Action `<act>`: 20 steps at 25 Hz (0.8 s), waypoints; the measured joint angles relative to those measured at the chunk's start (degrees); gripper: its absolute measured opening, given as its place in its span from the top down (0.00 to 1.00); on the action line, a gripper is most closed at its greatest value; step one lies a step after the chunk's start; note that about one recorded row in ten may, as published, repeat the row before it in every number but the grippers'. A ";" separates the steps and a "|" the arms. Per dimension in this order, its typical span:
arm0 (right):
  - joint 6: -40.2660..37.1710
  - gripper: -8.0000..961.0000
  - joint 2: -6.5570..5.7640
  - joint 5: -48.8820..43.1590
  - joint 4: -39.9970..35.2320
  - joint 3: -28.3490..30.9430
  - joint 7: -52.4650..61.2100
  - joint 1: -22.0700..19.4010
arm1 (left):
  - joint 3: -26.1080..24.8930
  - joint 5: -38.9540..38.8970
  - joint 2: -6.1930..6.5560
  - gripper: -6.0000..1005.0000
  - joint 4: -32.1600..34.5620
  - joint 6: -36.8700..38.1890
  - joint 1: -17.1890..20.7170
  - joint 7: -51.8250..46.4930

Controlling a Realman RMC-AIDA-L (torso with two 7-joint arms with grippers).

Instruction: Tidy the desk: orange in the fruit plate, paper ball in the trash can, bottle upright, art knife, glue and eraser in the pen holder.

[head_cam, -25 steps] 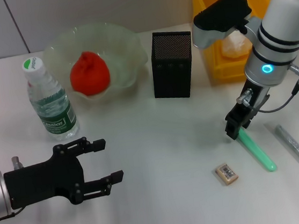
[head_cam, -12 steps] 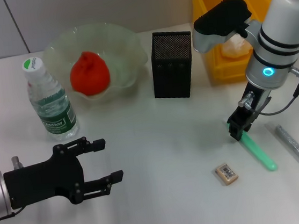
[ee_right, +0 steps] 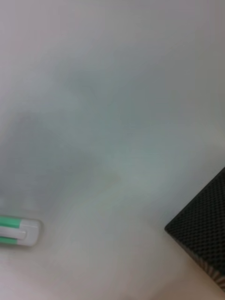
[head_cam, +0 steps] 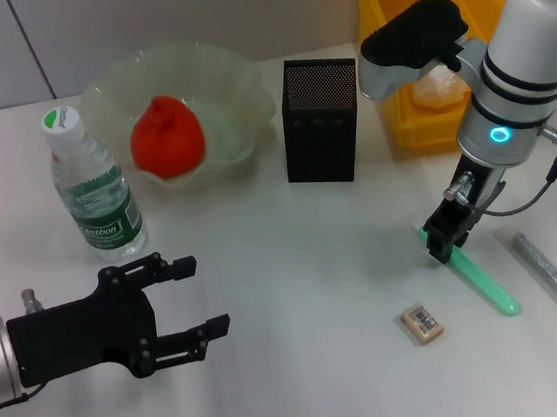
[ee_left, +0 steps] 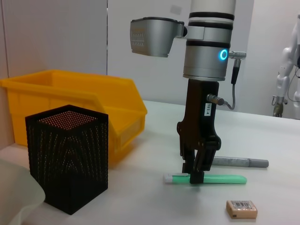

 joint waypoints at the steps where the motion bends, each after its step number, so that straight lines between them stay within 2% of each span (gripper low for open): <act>1: 0.00 0.73 0.00 0.00 0.00 0.00 0.00 0.00 | 0.00 -0.13 0.00 0.20 0.00 0.00 -0.03 0.00; 5: -0.01 0.73 0.00 -0.10 0.19 -0.08 -0.05 0.02 | 0.00 -0.38 0.00 0.20 0.00 0.00 -0.10 0.00; 12: -0.07 0.82 0.00 -0.25 0.05 -0.09 -0.14 0.02 | 0.00 -0.51 0.00 0.20 0.00 0.00 -0.20 0.00; 20: -1.81 0.82 -0.24 2.24 -4.34 0.55 -1.92 -0.99 | -0.09 -1.01 0.00 0.20 0.00 0.00 -0.36 0.00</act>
